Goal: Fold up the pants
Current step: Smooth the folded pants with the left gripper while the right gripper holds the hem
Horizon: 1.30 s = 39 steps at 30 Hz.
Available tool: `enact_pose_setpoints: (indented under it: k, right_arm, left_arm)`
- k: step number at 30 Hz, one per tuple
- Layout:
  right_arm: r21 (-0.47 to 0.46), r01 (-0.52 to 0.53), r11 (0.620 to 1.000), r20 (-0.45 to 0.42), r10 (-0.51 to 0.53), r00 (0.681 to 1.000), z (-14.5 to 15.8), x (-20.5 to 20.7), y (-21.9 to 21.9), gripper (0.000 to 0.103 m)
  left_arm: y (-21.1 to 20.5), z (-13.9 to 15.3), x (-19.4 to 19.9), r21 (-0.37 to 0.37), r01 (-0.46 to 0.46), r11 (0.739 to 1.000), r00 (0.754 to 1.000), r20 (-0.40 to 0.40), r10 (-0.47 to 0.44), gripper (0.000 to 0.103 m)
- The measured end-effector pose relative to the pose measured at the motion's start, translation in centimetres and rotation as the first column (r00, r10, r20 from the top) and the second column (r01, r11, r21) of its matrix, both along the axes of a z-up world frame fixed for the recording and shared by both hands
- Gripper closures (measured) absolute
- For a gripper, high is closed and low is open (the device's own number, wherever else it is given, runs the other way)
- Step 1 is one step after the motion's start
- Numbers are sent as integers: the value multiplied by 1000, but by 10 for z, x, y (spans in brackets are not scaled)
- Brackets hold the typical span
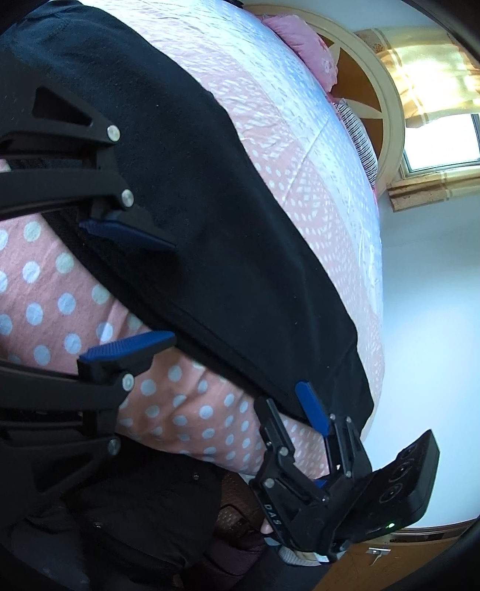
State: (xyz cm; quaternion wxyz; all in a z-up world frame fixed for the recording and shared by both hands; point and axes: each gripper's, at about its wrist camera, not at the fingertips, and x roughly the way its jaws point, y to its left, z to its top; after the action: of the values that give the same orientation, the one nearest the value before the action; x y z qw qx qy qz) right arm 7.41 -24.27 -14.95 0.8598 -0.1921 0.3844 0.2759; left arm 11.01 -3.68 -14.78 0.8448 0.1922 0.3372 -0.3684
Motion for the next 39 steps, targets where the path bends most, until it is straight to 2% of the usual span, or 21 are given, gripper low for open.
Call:
enact_pose_setpoints:
  k: [2, 4, 5, 6, 9, 15, 17, 19, 21, 22, 23, 24, 25, 27, 28, 31, 34, 36, 39]
  right_arm:
    - [15, 13, 1000, 8, -13, 1000, 1, 1, -2, 82]
    - [47, 23, 999, 7, -24, 1000, 6, 1, -5, 94]
    - [63, 22, 998, 12, -23, 1000, 10, 1, -4, 96]
    - [74, 19, 997, 15, -20, 1000, 13, -1, -5, 98]
    - [88, 11, 996, 25, -14, 1000, 20, -7, -7, 99]
    - [34, 6, 999, -24, -5, 1000, -1, -11, -7, 100]
    - [45, 6, 999, -25, -5, 1000, -1, -10, -7, 100]
    - [71, -4, 997, -70, 9, 997, 2, -5, -12, 99]
    - [82, -6, 997, -70, 12, 998, 8, -4, -18, 97]
    - [88, -8, 996, -69, 14, 998, 11, -4, -20, 91]
    - [97, -14, 995, -71, 21, 997, 14, -4, -22, 77]
    - [111, -19, 994, -70, 27, 997, 18, -5, -23, 68]
    - [124, -23, 992, -69, 32, 997, 22, -4, -24, 51]
    - [157, -30, 987, -62, 40, 997, 33, 2, -25, 49]
    - [172, -27, 985, -57, 37, 998, 40, 9, -23, 49]
    - [201, -6, 980, -29, 12, 1000, 57, 28, -13, 49]
    - [270, 28, 963, -13, -25, 1000, 75, 51, -5, 49]
    - [335, 35, 942, -28, -27, 999, 85, 69, 5, 49]
    - [387, 45, 921, -93, -9, 996, 86, 98, 29, 49]
  left_arm:
    - [2, 3, 2, -9, -9, 1000, 1000, -21, 9, 59]
    - [3, 6, 7, -13, -22, 1000, 999, -36, 22, 70]
    - [5, 6, 13, -21, -26, 999, 999, -46, 26, 79]
    - [6, 8, 14, -29, -28, 999, 998, -57, 26, 89]
    - [4, 8, 13, -17, -19, 1000, 998, -68, 18, 98]
    - [7, 4, 5, -33, -1, 999, 997, -79, -1, 98]
    - [7, 1, 5, -40, -5, 999, 997, -76, 2, 98]
    - [9, 2, 6, -62, -14, 998, 996, -84, 9, 96]
    - [10, 7, 2, -68, -5, 998, 997, -75, 0, 93]
    - [13, 10, -1, -77, 10, 997, 998, -69, -16, 91]
    - [16, 15, -5, -92, 30, 995, 998, -60, -35, 90]
    - [20, 20, -7, -102, 35, 994, 998, -41, -39, 86]
    - [24, 25, -7, -109, 30, 994, 999, -18, -32, 82]
    - [35, 33, -2, -125, -16, 992, 999, 36, 20, 57]
    - [40, 34, 3, -134, -50, 990, 997, 51, 58, 53]
    - [47, 24, 26, -167, -121, 979, 992, 7, 123, 53]
    - [41, 1, 26, -108, -115, 987, 993, -33, 112, 56]
    - [39, -7, 10, -80, -94, 992, 995, 16, 95, 56]
    - [46, -5, 7, -108, -100, 989, 995, -13, 99, 56]
